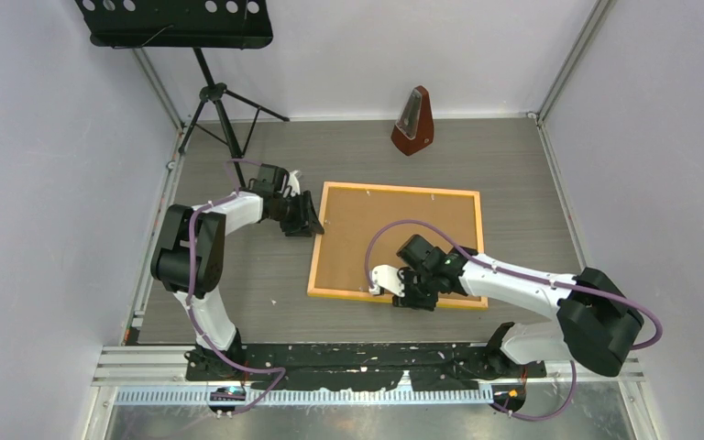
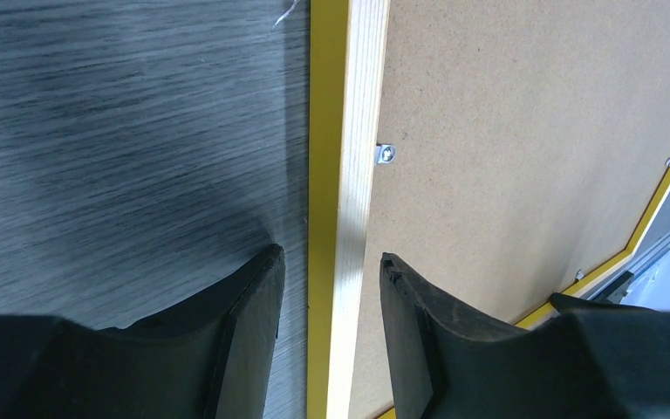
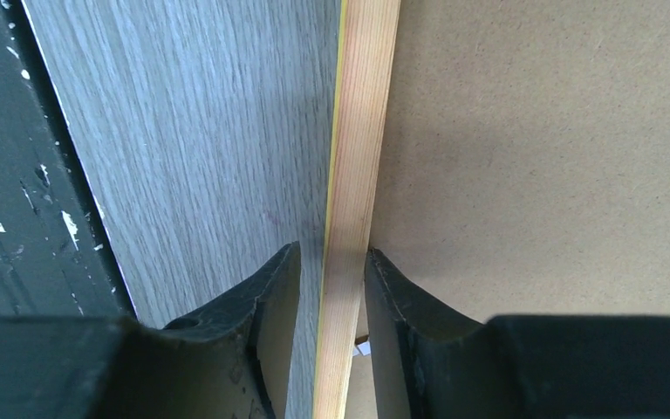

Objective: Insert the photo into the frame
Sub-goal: Turn over the photo frame at the center of the board.

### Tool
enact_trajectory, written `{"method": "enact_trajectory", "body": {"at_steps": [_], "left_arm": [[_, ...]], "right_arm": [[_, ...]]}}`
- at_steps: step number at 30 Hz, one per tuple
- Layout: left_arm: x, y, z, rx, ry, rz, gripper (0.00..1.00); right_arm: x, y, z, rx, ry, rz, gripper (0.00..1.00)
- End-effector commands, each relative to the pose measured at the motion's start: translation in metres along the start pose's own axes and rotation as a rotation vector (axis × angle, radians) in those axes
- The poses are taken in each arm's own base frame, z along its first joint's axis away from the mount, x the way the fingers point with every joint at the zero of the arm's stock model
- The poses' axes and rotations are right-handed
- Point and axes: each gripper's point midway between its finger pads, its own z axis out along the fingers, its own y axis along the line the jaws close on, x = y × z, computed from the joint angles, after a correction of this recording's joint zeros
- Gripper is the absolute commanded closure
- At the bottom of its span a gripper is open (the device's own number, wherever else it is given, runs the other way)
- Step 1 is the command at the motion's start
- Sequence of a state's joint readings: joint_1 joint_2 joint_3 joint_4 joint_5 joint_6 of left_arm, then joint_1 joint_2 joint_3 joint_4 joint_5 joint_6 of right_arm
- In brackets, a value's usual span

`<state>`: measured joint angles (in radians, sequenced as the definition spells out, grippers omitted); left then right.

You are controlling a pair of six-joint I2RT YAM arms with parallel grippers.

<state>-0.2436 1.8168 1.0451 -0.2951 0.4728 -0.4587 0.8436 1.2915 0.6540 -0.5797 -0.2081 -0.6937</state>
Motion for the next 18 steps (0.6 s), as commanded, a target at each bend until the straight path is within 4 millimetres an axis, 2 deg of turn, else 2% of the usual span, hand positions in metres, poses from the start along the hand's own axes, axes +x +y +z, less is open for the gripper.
{"method": "enact_trajectory", "body": {"at_steps": [1, 4, 7, 11, 13, 18], "left_arm": [[0.002, 0.012, -0.004, -0.05, 0.013, 0.013, 0.52], [0.001, 0.011, -0.005, -0.048, 0.015, 0.013, 0.52], [0.0, 0.011, -0.006, -0.047, 0.011, 0.016, 0.52], [-0.004, 0.011, -0.009, -0.048, 0.0, 0.028, 0.52], [-0.006, 0.009, -0.012, -0.044, -0.005, 0.041, 0.52], [-0.015, -0.003, -0.023, -0.011, -0.021, 0.121, 0.52]], "right_arm": [[0.004, -0.003, 0.008, 0.008, 0.026, 0.007, 0.63], [0.002, -0.001, 0.006, 0.002, 0.022, 0.009, 0.7], [-0.001, -0.001, 0.003, 0.003, 0.007, 0.013, 0.81], [-0.003, -0.001, 0.0, 0.008, -0.003, 0.017, 0.9], [-0.005, -0.002, -0.001, 0.011, -0.008, 0.016, 0.93], [-0.012, -0.008, -0.012, 0.05, -0.032, 0.008, 0.94]]}}
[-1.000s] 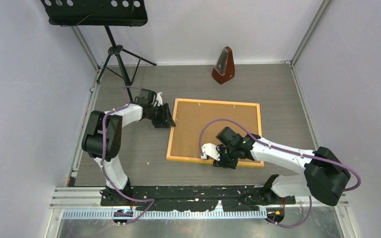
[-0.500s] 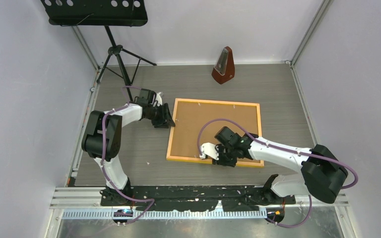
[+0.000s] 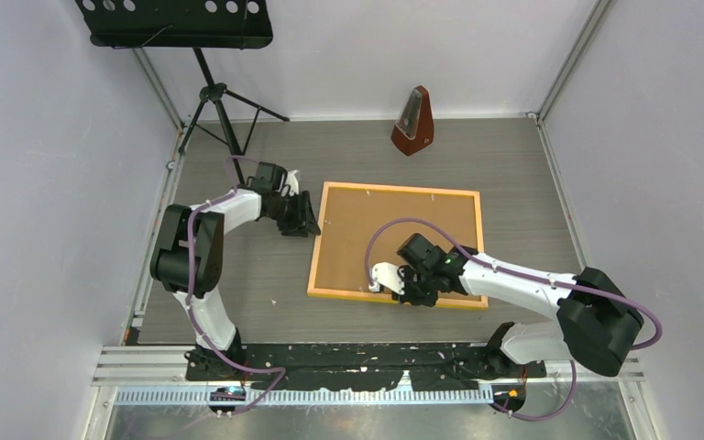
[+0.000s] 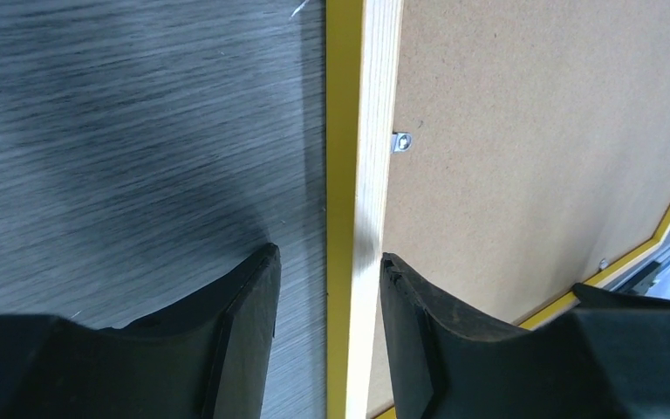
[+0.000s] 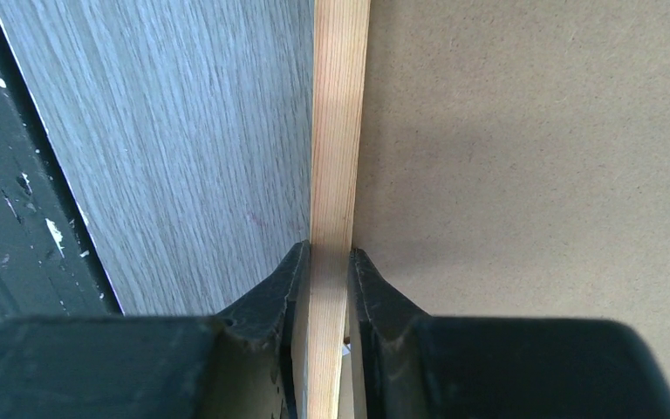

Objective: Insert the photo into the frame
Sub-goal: Turn over the photo frame at the center of the board.

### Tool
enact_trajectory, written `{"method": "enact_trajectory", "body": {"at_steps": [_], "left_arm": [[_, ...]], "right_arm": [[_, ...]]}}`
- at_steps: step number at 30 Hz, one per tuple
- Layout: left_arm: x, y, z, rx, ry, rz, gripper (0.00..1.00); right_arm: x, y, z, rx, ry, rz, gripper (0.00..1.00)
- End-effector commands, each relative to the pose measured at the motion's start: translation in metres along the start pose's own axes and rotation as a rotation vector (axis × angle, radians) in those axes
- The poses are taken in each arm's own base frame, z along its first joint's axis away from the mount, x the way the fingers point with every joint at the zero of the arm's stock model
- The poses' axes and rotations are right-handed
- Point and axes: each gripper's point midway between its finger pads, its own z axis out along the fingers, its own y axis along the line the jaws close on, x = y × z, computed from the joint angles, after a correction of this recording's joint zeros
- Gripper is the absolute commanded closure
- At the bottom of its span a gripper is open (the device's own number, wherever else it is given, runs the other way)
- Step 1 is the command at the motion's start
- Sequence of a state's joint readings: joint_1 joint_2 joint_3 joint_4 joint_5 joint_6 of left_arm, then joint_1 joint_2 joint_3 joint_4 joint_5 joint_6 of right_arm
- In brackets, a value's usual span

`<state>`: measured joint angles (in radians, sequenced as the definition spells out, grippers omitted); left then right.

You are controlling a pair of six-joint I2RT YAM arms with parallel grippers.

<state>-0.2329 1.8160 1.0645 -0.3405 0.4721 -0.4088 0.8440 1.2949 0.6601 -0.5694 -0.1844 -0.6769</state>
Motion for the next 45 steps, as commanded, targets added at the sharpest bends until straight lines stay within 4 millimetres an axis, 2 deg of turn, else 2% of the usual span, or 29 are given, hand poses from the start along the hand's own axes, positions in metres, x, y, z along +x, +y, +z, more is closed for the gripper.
{"method": "enact_trajectory", "body": {"at_steps": [1, 6, 12, 13, 18, 19, 21, 26, 33, 37, 45], "left_arm": [[-0.018, -0.01, -0.023, 0.008, -0.046, 0.12, 0.52], [-0.024, -0.023, -0.051, 0.033, -0.103, 0.321, 0.52], [-0.009, -0.054, -0.101, 0.125, -0.211, 0.64, 0.5], [-0.003, -0.058, -0.108, 0.13, -0.221, 0.691, 0.47], [0.025, -0.078, -0.137, 0.128, -0.24, 0.948, 0.07], [0.032, -0.081, -0.14, 0.123, -0.241, 0.992, 0.01], [0.046, -0.09, -0.143, 0.093, -0.25, 1.114, 0.0], [0.071, -0.105, -0.137, 0.016, -0.284, 1.345, 0.0], [0.087, -0.125, -0.131, 0.003, -0.316, 1.477, 0.0], [0.1, -0.14, -0.121, -0.003, -0.342, 1.58, 0.0], [0.102, -0.145, -0.089, -0.091, -0.375, 1.735, 0.0]], "right_arm": [[-0.014, -0.005, -0.016, 0.031, -0.043, -0.009, 0.94], [-0.033, -0.013, -0.04, 0.068, -0.105, -0.023, 0.94], [-0.047, -0.016, -0.053, 0.058, -0.136, -0.022, 0.94], [-0.049, -0.018, -0.054, 0.06, -0.137, -0.021, 0.94], [-0.055, -0.024, -0.059, 0.06, -0.14, 0.0, 0.94], [-0.058, -0.026, -0.061, 0.062, -0.147, 0.003, 0.94], [-0.061, -0.028, -0.065, 0.058, -0.155, 0.015, 0.94], [-0.072, -0.034, -0.077, 0.04, -0.196, 0.055, 0.94], [-0.083, -0.038, -0.097, 0.003, -0.257, 0.12, 0.94], [-0.087, -0.04, -0.104, -0.003, -0.273, 0.139, 0.94], [-0.092, -0.048, -0.111, 0.0, -0.295, 0.168, 0.94]]}}
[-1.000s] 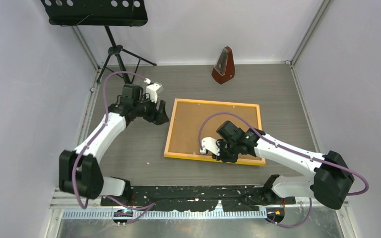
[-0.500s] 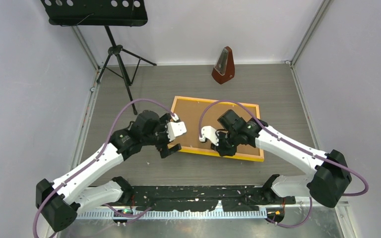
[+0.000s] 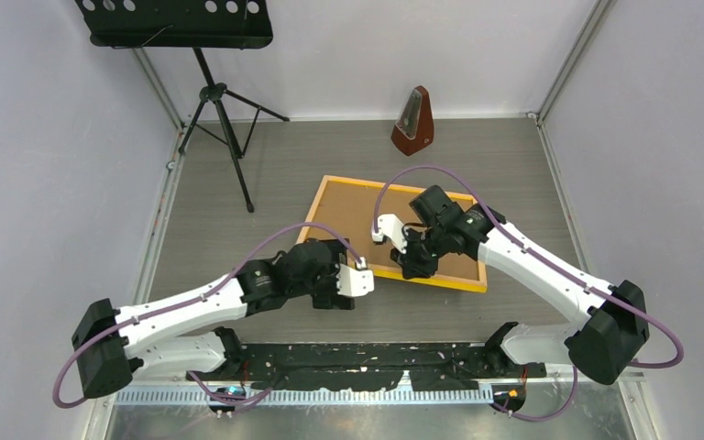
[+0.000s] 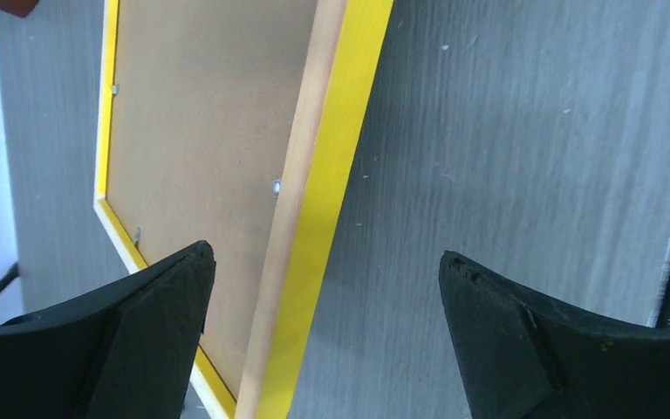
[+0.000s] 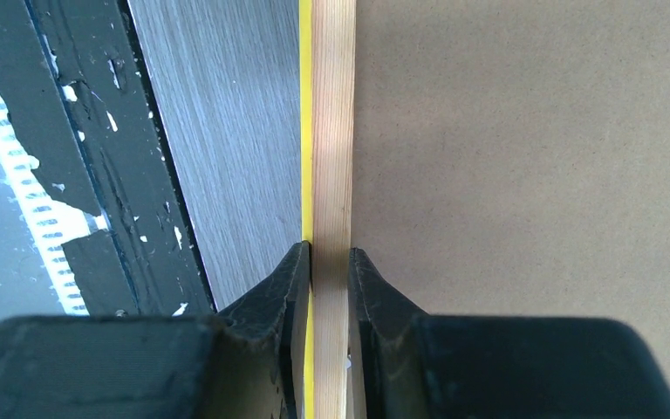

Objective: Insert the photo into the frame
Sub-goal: Turn over the photo frame at the center of the board.

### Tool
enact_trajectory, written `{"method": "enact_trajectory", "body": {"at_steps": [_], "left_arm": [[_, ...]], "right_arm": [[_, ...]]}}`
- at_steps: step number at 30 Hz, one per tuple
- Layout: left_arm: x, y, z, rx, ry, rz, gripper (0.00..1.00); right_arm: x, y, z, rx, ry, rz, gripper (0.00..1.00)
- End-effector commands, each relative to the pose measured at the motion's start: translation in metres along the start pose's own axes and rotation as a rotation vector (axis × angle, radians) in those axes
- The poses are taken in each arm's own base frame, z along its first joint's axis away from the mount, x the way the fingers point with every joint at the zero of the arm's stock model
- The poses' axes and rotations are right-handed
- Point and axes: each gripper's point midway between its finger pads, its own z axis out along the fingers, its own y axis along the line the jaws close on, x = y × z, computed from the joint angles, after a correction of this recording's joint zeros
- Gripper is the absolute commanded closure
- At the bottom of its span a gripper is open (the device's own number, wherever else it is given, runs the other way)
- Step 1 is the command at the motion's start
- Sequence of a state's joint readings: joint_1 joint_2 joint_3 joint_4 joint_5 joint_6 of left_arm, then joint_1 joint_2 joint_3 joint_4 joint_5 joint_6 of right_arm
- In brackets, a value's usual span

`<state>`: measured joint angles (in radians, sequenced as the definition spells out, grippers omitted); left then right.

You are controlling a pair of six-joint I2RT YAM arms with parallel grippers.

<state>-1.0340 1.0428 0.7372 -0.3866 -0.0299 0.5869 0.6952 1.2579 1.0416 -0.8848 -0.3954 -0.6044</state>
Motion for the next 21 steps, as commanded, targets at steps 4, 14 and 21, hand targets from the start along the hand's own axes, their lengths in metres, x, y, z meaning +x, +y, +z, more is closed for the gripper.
{"method": "enact_trajectory", "body": {"at_steps": [4, 14, 21], "left_arm": [[-0.006, 0.035, 0.022, -0.215, -0.033, 0.113, 0.01], [-0.011, 0.043, 0.027, -0.261, -0.051, 0.124, 0.38], [-0.01, 0.04, 0.025, -0.239, -0.033, 0.109, 0.71]], "right_arm": [[-0.03, -0.011, -0.015, 0.026, -0.105, 0.005, 0.94], [-0.026, -0.012, -0.014, 0.022, -0.102, 0.03, 0.94], [-0.03, -0.016, -0.018, 0.034, -0.112, 0.043, 0.94]]}}
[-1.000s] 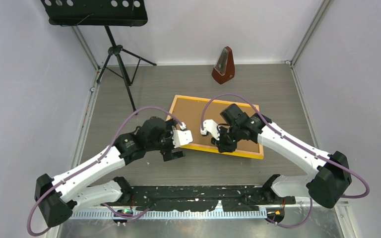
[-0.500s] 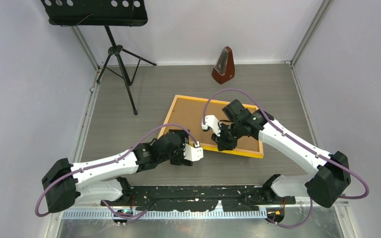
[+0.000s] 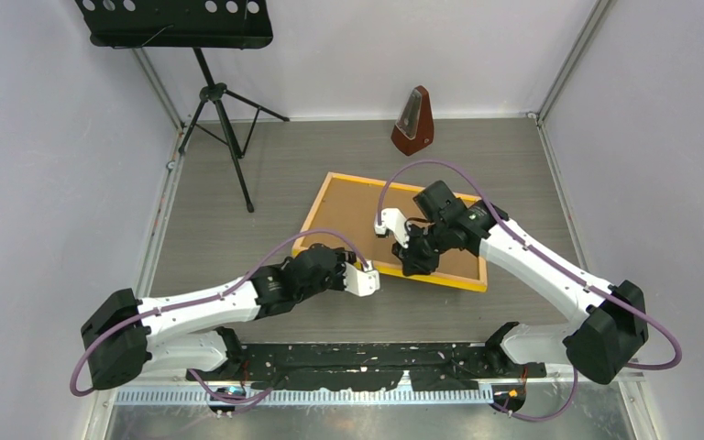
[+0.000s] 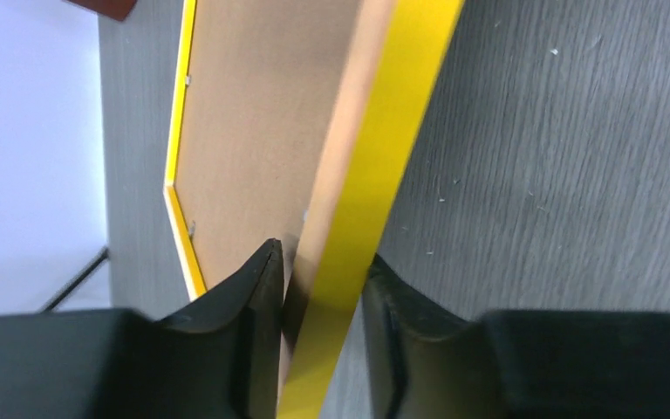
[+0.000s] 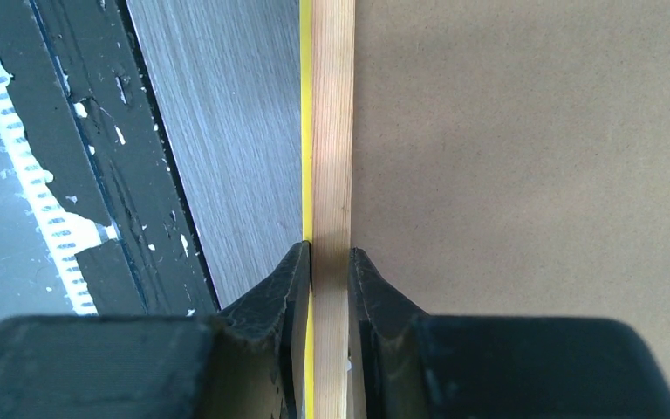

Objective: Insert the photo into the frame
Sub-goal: Turn over the photo frame at the center of the board.

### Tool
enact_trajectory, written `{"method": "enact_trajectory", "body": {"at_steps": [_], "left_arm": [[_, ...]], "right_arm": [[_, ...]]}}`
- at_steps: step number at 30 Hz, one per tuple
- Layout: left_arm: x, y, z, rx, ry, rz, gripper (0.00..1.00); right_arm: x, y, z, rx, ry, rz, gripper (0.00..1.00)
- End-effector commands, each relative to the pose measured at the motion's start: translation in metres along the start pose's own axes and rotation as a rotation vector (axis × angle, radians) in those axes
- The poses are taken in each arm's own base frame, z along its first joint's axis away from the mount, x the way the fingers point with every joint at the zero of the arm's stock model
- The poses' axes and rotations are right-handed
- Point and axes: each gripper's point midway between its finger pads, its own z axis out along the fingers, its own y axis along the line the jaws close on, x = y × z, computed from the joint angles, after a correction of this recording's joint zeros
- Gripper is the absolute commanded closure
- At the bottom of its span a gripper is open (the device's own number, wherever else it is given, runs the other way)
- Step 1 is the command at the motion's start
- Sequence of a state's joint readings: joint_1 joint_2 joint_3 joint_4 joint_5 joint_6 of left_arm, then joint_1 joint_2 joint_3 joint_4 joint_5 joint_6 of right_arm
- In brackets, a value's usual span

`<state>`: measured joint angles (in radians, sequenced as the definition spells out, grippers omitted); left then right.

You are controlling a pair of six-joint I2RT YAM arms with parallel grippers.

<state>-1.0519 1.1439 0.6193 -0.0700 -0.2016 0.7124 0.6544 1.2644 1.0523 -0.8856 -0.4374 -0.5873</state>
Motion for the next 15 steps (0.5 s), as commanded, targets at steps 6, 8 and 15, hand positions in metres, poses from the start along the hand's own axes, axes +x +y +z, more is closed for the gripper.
{"method": "enact_trajectory", "body": {"at_steps": [6, 8, 15], "left_arm": [[-0.025, 0.028, -0.009, -0.059, -0.033, -0.042, 1.0], [-0.027, 0.032, -0.011, -0.062, -0.031, -0.049, 1.0], [-0.037, 0.047, -0.016, -0.101, -0.045, -0.068, 1.0]], "right_arm": [[-0.037, -0.02, -0.03, 0.107, -0.098, 0.002, 0.63], [-0.042, -0.024, -0.04, 0.145, -0.11, 0.005, 0.49], [-0.052, -0.028, -0.072, 0.227, -0.149, -0.005, 0.36]]}}
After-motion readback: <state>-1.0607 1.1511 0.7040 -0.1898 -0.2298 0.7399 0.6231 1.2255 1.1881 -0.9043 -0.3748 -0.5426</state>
